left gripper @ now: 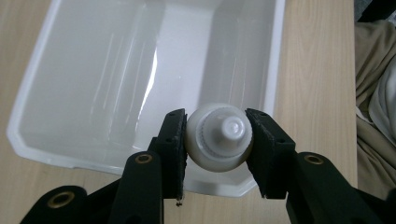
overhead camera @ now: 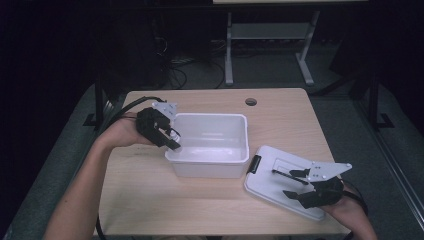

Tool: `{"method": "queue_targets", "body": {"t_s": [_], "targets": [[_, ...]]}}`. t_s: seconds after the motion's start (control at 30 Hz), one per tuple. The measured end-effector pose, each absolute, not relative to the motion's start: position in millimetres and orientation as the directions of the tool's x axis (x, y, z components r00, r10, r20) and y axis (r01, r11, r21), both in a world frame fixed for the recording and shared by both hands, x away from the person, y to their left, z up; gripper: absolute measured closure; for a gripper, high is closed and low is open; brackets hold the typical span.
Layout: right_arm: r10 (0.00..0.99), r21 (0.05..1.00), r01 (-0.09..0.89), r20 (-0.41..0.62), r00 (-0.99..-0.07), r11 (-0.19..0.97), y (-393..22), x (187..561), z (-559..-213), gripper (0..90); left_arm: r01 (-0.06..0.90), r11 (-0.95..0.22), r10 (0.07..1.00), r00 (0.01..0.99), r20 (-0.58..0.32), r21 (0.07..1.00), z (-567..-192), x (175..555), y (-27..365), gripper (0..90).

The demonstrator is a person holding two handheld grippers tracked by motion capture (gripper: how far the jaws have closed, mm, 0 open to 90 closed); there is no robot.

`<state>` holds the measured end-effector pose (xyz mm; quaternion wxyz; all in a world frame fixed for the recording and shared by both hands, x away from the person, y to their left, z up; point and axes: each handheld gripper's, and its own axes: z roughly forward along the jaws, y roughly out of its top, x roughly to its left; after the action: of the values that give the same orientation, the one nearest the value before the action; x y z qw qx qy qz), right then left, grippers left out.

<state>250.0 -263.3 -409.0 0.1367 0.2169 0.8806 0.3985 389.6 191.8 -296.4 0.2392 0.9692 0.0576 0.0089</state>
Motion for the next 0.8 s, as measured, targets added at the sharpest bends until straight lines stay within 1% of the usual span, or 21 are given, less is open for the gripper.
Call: {"method": "queue_targets", "body": {"t_s": [0.03,0.17,0.3,0.43,0.63,0.73,0.8], "targets": [[0.49,0.761,0.272,-0.069,-0.869,0.589,-263,250,-409,32.0,0.109,-0.886,0.118,0.993,-0.009,0.45,-300,391,191,60.0],[0.489,0.76,0.272,-0.069,-0.869,0.59,-263,250,-410,32.0,0.121,-0.885,0.123,0.992,-0.024,0.45,-312,392,189,60.0],[0.487,0.759,0.273,-0.067,-0.871,0.591,-262,250,-410,32.0,0.116,-0.906,0.124,0.992,-0.008,0.407,-322,393,185,59.9],[0.486,0.759,0.272,-0.067,-0.872,0.592,-261,250,-411,32.0,0.12,-0.902,0.126,0.992,-0.013,0.414,-328,393,182,60.0],[0.488,0.762,0.275,-0.061,-0.871,0.586,-262,250,-411,32.0,0.131,-0.918,0.145,0.989,0.009,0.374,-343,395,179,60.0],[0.483,0.762,0.273,-0.059,-0.873,0.588,-262,250,-412,32.0,0.136,-0.911,0.146,0.989,-0.003,0.39,-350,396,176,60.0],[0.482,0.761,0.272,-0.06,-0.874,0.588,-261,250,-412,32.0,0.132,-0.915,0.147,0.989,0.011,0.381,-355,396,175,60.0]]}}
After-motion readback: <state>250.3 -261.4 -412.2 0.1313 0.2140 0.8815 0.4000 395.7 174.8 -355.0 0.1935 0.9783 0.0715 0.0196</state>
